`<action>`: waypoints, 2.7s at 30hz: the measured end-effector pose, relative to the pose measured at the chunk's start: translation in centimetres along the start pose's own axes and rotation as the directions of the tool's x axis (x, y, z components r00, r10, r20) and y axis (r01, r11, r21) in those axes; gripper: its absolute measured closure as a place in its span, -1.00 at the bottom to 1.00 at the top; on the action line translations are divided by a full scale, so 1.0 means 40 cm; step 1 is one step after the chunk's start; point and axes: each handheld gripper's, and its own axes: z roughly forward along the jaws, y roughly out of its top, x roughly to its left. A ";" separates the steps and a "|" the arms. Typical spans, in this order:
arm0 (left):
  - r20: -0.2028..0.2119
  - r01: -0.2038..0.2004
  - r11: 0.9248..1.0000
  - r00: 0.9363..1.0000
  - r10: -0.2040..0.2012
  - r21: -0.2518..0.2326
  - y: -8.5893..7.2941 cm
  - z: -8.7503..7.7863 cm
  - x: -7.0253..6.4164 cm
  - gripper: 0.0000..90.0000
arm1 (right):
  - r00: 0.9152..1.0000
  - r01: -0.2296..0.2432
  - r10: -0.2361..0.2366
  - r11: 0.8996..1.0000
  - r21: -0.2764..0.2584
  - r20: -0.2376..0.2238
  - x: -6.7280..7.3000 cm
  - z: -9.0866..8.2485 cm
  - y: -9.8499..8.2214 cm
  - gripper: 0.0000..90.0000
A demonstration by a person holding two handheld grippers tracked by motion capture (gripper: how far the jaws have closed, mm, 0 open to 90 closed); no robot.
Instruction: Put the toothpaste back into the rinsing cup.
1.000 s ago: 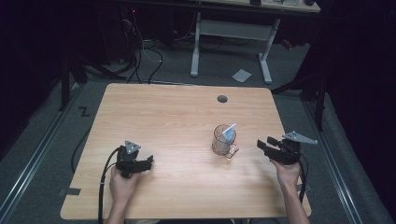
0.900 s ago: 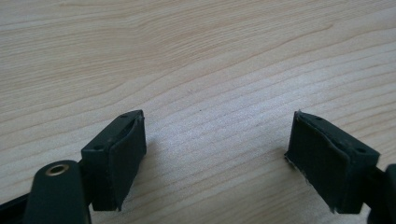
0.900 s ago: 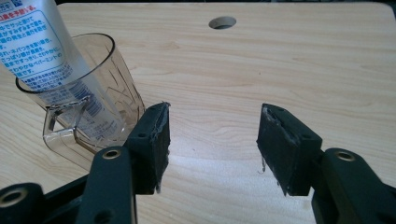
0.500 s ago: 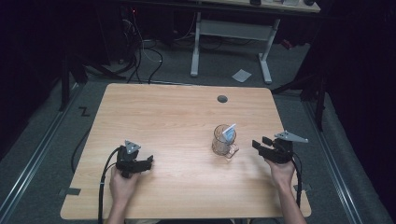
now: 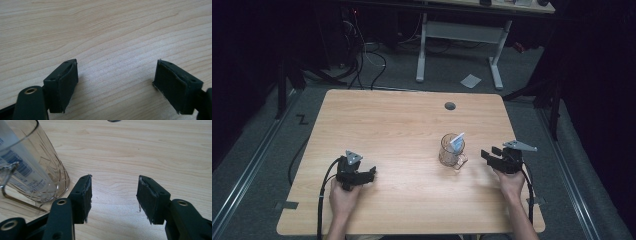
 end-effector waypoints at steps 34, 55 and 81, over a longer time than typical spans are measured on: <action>0.000 0.001 1.000 1.000 -0.001 -0.001 0.000 0.000 0.000 -0.56 | 0.998 0.044 -0.048 0.993 0.108 0.035 0.012 0.071 -0.034 0.01; 0.000 0.001 1.000 1.000 -0.001 -0.001 0.000 0.000 0.000 -0.56 | 0.997 0.066 -0.069 0.989 0.131 0.017 0.036 0.106 -0.034 0.00; -0.001 0.001 1.000 1.000 -0.001 -0.001 0.000 0.000 -0.001 -0.56 | 0.990 0.119 -0.127 0.985 0.128 0.059 0.054 0.122 -0.033 -0.07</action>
